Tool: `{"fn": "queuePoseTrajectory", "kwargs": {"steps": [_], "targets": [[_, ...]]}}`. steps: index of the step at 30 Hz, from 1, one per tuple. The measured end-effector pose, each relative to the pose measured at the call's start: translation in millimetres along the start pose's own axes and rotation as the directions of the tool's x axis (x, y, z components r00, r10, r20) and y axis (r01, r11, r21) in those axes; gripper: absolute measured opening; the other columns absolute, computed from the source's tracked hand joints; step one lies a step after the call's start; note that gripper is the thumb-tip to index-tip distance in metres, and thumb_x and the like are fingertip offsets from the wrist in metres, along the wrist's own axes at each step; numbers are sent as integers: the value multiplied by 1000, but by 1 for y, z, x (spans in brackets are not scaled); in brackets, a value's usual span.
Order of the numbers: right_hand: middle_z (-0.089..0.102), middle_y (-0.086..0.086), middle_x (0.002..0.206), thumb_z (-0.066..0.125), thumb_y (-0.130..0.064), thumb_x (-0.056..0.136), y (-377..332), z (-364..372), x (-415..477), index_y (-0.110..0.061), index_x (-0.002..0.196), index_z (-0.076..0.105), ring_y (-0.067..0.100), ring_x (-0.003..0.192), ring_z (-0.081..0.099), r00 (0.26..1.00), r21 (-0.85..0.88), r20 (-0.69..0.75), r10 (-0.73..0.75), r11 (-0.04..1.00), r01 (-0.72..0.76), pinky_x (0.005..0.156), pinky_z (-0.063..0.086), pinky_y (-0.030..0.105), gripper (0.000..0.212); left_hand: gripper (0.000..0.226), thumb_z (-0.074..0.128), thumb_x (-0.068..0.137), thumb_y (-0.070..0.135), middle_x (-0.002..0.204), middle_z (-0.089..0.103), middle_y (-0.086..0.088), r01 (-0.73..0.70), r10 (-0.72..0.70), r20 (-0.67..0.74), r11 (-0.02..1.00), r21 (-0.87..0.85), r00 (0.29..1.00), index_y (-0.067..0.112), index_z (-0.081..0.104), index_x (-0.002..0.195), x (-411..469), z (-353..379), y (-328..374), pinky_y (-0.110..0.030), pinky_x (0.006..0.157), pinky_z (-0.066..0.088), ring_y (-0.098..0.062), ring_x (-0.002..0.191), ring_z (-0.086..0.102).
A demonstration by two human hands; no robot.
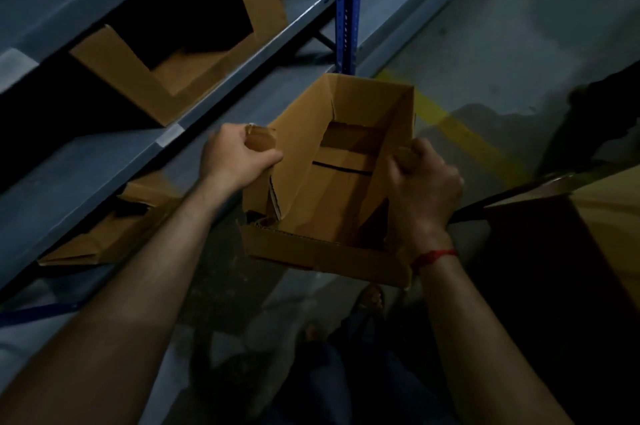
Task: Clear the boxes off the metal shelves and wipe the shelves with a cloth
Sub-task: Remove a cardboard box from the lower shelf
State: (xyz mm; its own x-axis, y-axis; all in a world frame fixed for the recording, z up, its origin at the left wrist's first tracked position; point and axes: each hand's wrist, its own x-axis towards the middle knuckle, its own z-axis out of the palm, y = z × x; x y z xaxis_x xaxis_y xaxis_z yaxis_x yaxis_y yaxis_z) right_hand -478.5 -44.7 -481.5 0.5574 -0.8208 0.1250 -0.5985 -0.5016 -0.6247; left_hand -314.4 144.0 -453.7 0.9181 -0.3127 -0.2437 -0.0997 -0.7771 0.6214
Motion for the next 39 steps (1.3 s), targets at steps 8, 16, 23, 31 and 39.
{"fn": "queuePoseTrajectory", "kwargs": {"steps": [8, 16, 23, 31, 39], "targets": [[72, 10, 77, 71, -36, 84, 38, 87, 73, -21, 93, 68, 36, 73, 69, 992, 27, -73, 104, 994, -102, 61, 55, 40, 18, 24, 81, 76, 28, 69, 64, 16, -10, 9, 64, 1000, 7, 998, 28, 60, 65, 120, 71, 4, -22, 62, 42, 0, 66, 59], [77, 1, 102, 71, -44, 89, 85, 204, 126, -24, 97, 71, 19, 78, 75, 955, 124, -159, 251, 965, -233, 65, 60, 33, 21, 9, 79, 79, 25, 70, 67, 15, -127, 123, 133, 992, 17, 983, 27, 71, 76, 248, 165, -24, -25, 67, 54, -1, 69, 63], [68, 8, 126, 75, -42, 83, 155, 327, 144, -17, 104, 73, 13, 94, 73, 939, 271, -159, 306, 928, -256, 73, 63, 33, 33, 33, 78, 85, 23, 89, 70, 14, -162, 160, 176, 987, -6, 971, 17, 73, 117, 340, 274, -88, -28, 79, 58, -5, 85, 68], [55, 10, 141, 77, -37, 82, 207, 445, 150, -9, 93, 70, 14, 113, 68, 969, 343, -107, 222, 923, -174, 84, 59, 27, 31, 29, 75, 85, 14, 96, 71, 9, -160, 173, 84, 977, -142, 981, 16, 71, 114, 404, 357, -155, -30, 87, 59, 1, 91, 69], [42, 11, 152, 82, -13, 78, 255, 527, 140, -4, 79, 60, -29, 123, 34, 952, 315, 39, 304, 900, -301, 91, 40, 0, 24, 44, 71, 88, 0, 116, 67, 7, -147, 188, 165, 961, -233, 968, 5, 62, 131, 462, 428, -205, -11, 90, 51, 12, 100, 64]]}}
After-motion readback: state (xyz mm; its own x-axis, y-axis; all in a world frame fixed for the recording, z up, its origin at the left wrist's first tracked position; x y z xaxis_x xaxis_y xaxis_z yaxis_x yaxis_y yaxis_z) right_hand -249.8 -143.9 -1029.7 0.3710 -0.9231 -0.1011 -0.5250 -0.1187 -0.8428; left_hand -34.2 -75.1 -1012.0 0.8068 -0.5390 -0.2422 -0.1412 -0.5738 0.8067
